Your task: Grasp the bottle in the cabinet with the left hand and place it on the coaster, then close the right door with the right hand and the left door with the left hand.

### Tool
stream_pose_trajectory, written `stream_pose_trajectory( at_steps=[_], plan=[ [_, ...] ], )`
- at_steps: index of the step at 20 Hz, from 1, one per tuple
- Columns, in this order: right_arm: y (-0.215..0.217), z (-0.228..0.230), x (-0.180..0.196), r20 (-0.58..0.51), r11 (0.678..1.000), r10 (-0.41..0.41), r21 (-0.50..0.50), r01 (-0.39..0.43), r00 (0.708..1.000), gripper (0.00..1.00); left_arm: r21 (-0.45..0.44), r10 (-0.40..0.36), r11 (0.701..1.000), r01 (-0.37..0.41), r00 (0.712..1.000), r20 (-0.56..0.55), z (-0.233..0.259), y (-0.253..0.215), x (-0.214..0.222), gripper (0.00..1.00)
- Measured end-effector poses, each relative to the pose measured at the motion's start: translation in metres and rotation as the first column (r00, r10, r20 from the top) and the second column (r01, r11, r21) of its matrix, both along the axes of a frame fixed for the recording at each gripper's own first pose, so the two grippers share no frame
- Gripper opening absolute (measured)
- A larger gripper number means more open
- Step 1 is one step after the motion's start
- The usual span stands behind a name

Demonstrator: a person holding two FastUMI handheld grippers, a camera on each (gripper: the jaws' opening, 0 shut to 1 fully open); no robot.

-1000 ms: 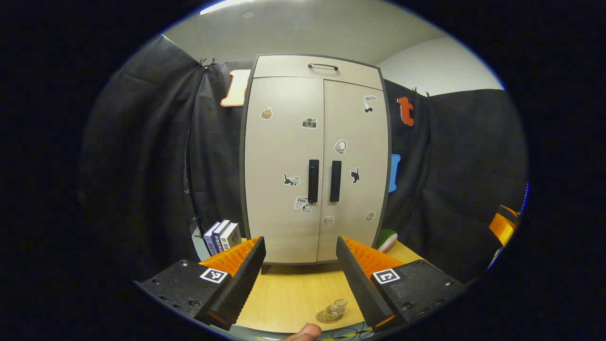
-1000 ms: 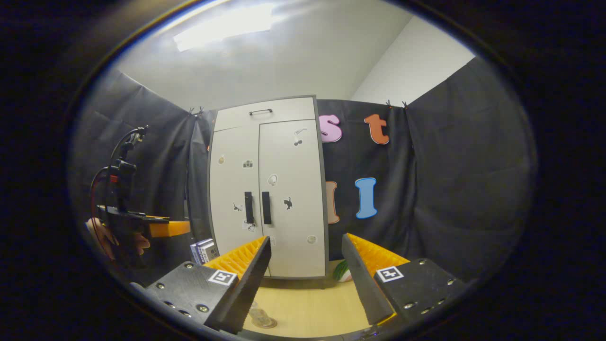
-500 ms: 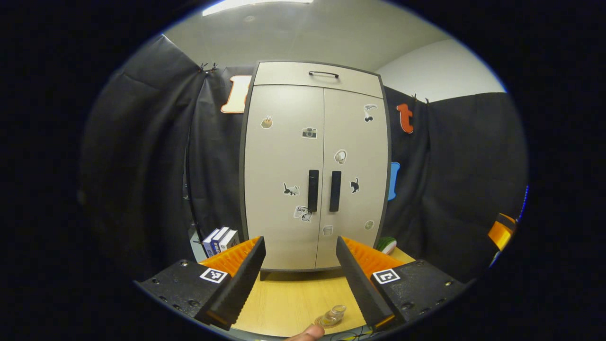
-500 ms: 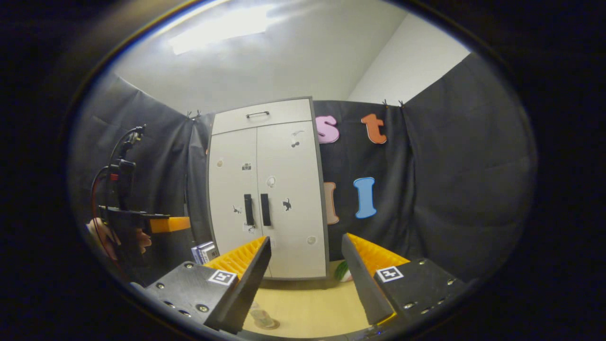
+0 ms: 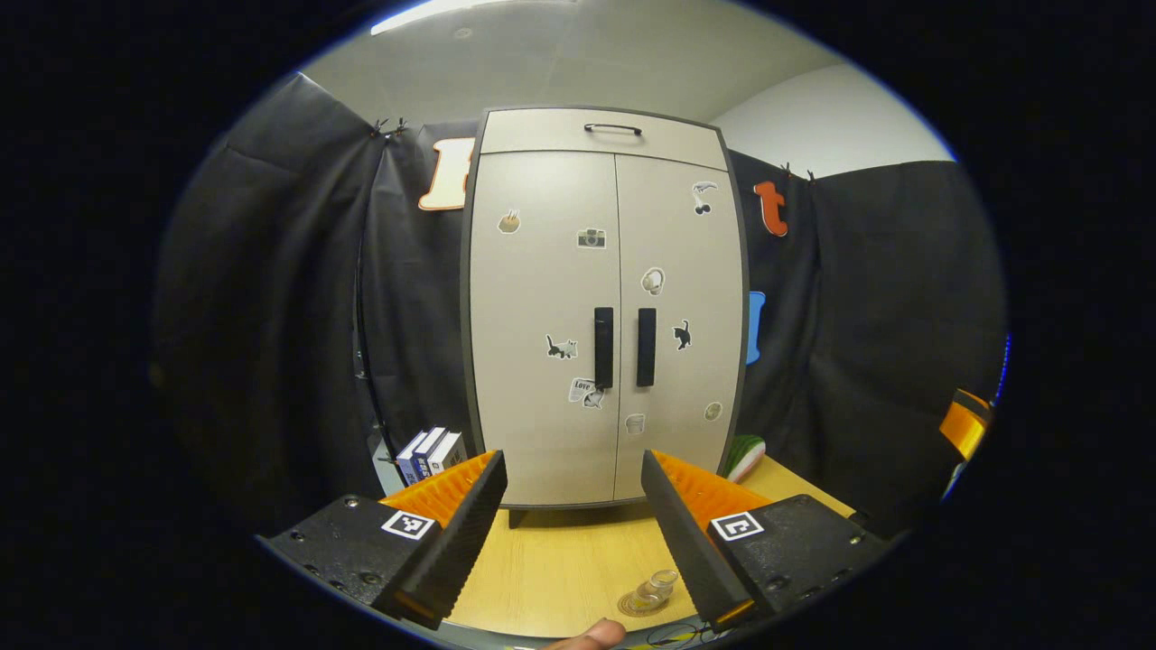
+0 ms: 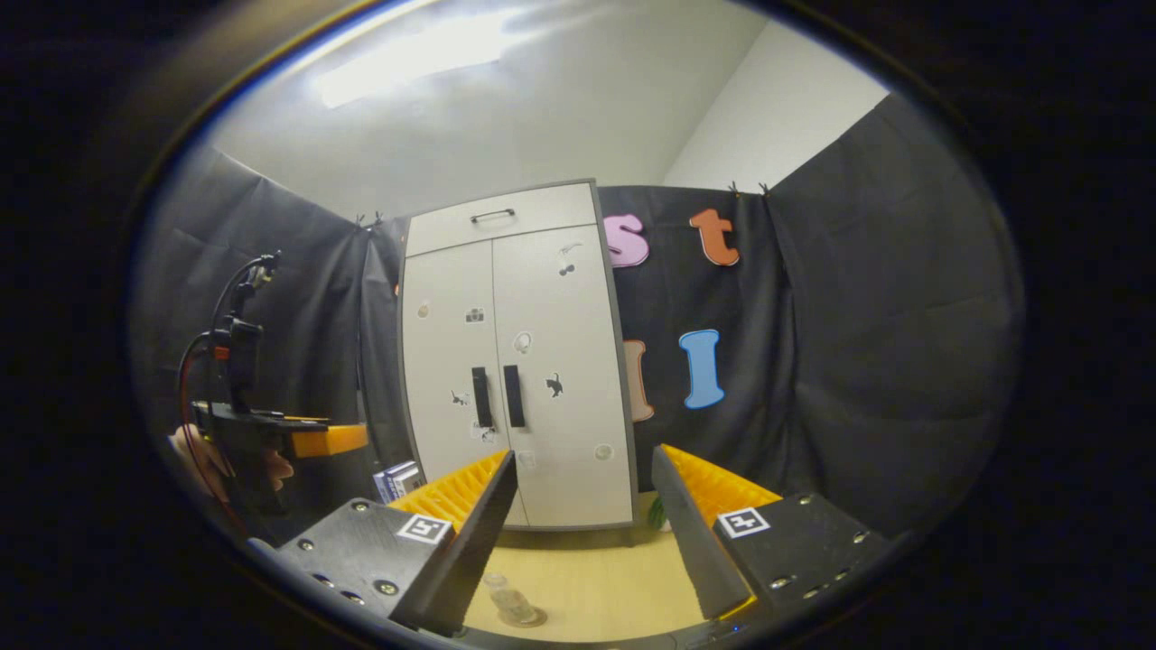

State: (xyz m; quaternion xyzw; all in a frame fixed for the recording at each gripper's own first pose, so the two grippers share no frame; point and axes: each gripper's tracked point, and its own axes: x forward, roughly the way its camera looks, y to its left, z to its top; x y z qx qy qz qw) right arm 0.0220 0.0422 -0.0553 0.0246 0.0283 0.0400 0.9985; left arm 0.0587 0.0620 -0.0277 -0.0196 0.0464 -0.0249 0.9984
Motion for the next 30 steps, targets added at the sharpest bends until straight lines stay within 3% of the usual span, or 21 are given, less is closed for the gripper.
stream_pose_trajectory(
  at_steps=[2,3,8,9,14,15,16,17,20,21,24,29,30],
  plan=[
    [0.0,-0.002,0.0,-0.004,1.0,-0.002,0.001,0.002,1.0,0.92,0.011,0.006,1.0,-0.006,1.0,-0.004,-0.002,0.004,-0.001,0.95],
    [0.002,-0.002,0.0,-0.004,1.0,-0.001,0.003,0.001,1.0,0.87,0.015,0.017,1.0,-0.017,1.0,-0.004,-0.002,0.008,-0.002,0.95],
    [0.009,-0.005,0.0,-0.012,1.0,0.006,0.005,-0.006,1.0,0.87,-0.007,0.017,1.0,-0.017,1.0,0.01,0.005,0.012,-0.002,0.95],
    [0.01,-0.006,0.0,-0.013,1.0,0.005,0.006,-0.005,1.0,0.92,-0.005,0.02,1.0,-0.02,1.0,0.013,0.006,0.014,-0.003,0.95],
    [0.013,-0.011,-0.003,-0.026,1.0,0.007,0.014,-0.007,1.0,0.87,0.006,0.031,0.999,-0.031,1.0,0.0,-0.003,0.018,-0.006,0.95],
    [0.015,-0.011,-0.002,-0.025,1.0,0.011,0.017,-0.01,1.0,0.92,0.014,0.031,0.999,-0.032,0.999,0.004,-0.002,0.018,-0.006,0.95],
    [0.016,-0.01,0.0,-0.025,1.0,0.013,0.019,-0.012,1.0,0.87,0.017,0.03,0.999,-0.03,0.999,0.012,0.001,0.017,-0.006,0.95],
    [0.015,-0.011,0.0,-0.027,1.0,0.011,0.022,-0.01,1.0,0.92,0.017,0.029,0.999,-0.029,0.999,0.017,0.001,0.018,-0.006,0.95],
    [0.017,-0.009,0.005,-0.023,1.0,0.013,0.029,-0.012,1.0,0.87,0.006,0.018,1.0,-0.018,1.0,0.018,0.002,0.016,-0.004,0.95],
    [0.019,-0.008,0.005,-0.021,0.999,0.014,0.029,-0.013,1.0,0.92,0.007,0.018,1.0,-0.019,1.0,0.019,0.002,0.017,-0.003,0.95],
    [0.02,-0.01,0.006,-0.02,1.0,0.016,0.023,-0.015,1.0,0.87,0.021,0.021,1.0,-0.022,0.999,0.032,0.002,0.017,0.0,0.95],
    [0.016,-0.014,0.006,-0.031,1.0,0.01,0.015,-0.01,0.999,0.87,0.018,-0.011,1.0,0.01,0.999,0.046,0.005,0.003,0.001,0.95],
    [0.015,-0.013,0.006,-0.028,1.0,0.007,0.015,-0.006,1.0,0.92,0.02,-0.019,1.0,0.018,0.998,0.053,0.007,0.0,0.001,0.95]
  ],
)
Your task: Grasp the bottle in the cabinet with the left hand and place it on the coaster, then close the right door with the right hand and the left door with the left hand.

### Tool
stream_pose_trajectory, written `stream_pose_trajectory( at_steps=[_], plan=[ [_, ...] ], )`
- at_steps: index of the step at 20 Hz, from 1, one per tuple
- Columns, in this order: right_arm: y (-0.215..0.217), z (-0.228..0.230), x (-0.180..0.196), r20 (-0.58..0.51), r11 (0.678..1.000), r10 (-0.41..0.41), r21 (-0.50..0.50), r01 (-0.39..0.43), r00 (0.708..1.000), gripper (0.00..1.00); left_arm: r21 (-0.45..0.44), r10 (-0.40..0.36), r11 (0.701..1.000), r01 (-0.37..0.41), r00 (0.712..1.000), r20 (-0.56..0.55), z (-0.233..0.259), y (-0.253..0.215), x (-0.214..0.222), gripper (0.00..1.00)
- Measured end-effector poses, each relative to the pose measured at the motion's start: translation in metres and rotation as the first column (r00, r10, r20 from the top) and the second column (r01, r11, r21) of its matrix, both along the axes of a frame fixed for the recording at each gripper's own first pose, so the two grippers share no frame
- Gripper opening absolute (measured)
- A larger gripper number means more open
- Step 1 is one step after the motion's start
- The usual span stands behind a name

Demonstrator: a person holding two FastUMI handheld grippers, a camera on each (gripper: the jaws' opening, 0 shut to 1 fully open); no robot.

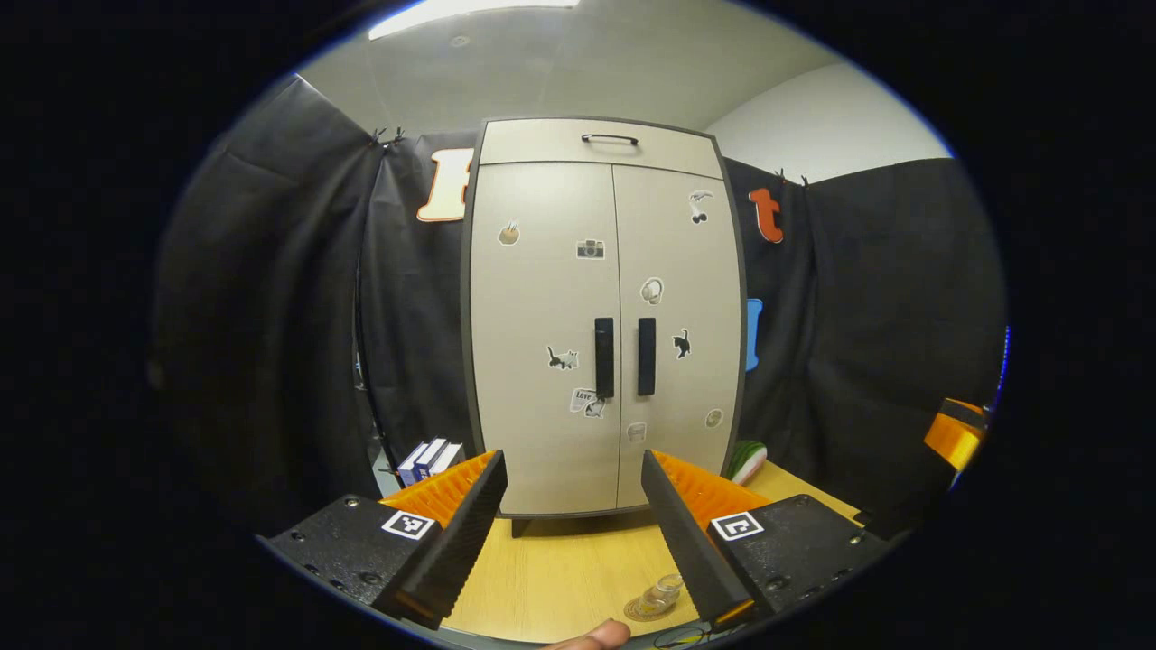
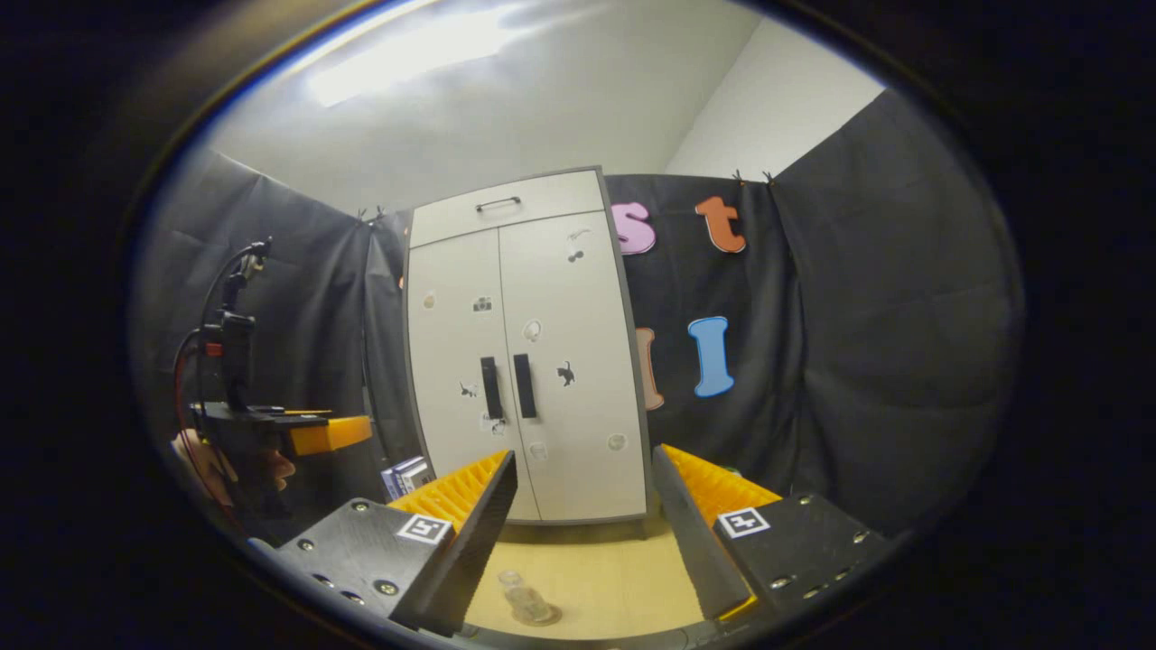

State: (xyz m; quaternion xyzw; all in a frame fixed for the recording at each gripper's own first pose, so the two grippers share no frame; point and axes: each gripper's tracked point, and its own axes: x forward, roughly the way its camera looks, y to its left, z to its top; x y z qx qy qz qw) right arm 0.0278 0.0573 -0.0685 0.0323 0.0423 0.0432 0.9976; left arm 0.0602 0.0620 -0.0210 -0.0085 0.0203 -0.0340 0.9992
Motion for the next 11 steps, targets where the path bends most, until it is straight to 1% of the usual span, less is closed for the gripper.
stream_pose_trajectory(
  at_steps=[2,5,7,11],
  plan=[
    [-0.004,0.001,0.0,0.005,1.0,-0.007,0.006,0.007,1.0,0.92,0.014,-0.003,1.0,0.003,1.0,0.002,0.0,-0.003,0.0,0.95],
    [-0.007,0.0,0.0,0.017,1.0,-0.011,0.02,0.011,1.0,0.92,0.035,0.014,0.999,-0.015,0.999,0.029,0.004,-0.003,0.001,0.95],
    [-0.006,-0.003,0.004,0.028,1.0,-0.008,0.025,0.007,1.0,0.92,0.04,-0.008,0.999,0.006,0.999,0.041,0.006,-0.009,0.003,0.96],
    [0.004,0.003,0.024,0.056,0.999,-0.001,0.032,-0.001,0.998,0.92,0.051,-0.067,0.997,0.063,0.996,0.067,0.012,-0.019,0.011,0.96]
  ],
)
